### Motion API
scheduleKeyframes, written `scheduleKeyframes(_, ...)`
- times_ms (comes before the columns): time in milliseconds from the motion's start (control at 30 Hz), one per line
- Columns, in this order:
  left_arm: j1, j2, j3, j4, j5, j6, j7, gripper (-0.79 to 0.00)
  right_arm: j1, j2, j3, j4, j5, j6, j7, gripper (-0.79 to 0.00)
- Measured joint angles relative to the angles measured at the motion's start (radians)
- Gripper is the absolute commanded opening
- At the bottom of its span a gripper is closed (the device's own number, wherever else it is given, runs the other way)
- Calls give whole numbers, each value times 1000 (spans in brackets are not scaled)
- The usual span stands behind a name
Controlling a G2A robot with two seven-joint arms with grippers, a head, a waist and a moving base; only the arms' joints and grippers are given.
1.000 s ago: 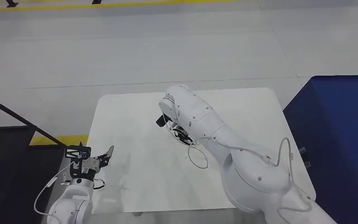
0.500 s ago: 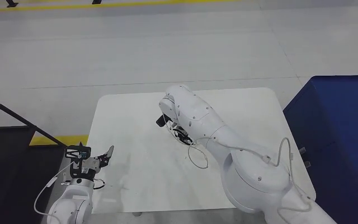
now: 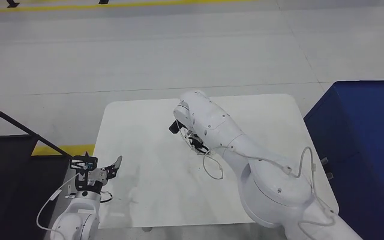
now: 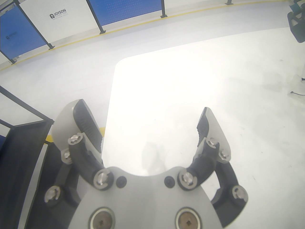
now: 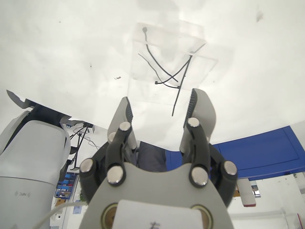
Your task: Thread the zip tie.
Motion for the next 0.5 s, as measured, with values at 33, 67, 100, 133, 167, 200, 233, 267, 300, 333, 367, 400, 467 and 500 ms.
scheduleKeyframes(33, 0, 0, 0, 0, 0, 0, 0, 0, 0, 2, 0, -4, -12, -8, -10, 0)
scheduleKeyframes(67, 0, 0, 0, 0, 0, 0, 0, 0, 0, 5, 0, -10, -30, -21, -25, 0)
scheduleKeyframes(100, 0, 0, 0, 0, 0, 0, 0, 0, -1, 7, 0, -15, -43, -31, -35, 0)
scheduleKeyframes(133, 0, 0, 0, 0, 0, 0, 0, 0, -4, 9, 0, -18, -55, -42, -43, 0)
scheduleKeyframes(167, 0, 0, 0, 0, 0, 0, 0, 0, -8, 12, 0, -19, -67, -56, -51, 0)
scheduleKeyframes(200, 0, 0, 0, 0, 0, 0, 0, 0, -11, 14, 0, -18, -73, -66, -56, 0)
scheduleKeyframes(233, 0, 0, 0, 0, 0, 0, 0, 0, -15, 17, 1, -18, -76, -76, -61, 0)
scheduleKeyframes(267, 0, 0, 0, 0, 0, 0, 0, 0, -19, 19, 3, -18, -76, -91, -67, 0)
scheduleKeyframes(300, 0, 0, 0, 0, 0, 0, 0, 0, -21, 21, 4, -18, -77, -98, -72, -9)
scheduleKeyframes(333, 0, 0, 0, 0, 0, 0, 0, 0, -24, 22, 5, -19, -80, -101, -76, -83)
scheduleKeyframes(367, 0, 0, 0, 0, 0, 0, 0, 0, -28, 24, 5, -23, -85, -101, -79, -246)
scheduleKeyframes(400, 0, 0, 0, 0, 0, 0, 0, 0, -30, 25, 5, -28, -90, -100, -81, -283)
scheduleKeyframes(467, 0, 0, 0, 0, 0, 0, 0, 0, -33, 26, 3, -39, -104, -88, -91, -348)
scheduleKeyframes(500, 0, 0, 0, 0, 0, 0, 0, 0, -34, 27, 3, -44, -111, -78, -94, -360)
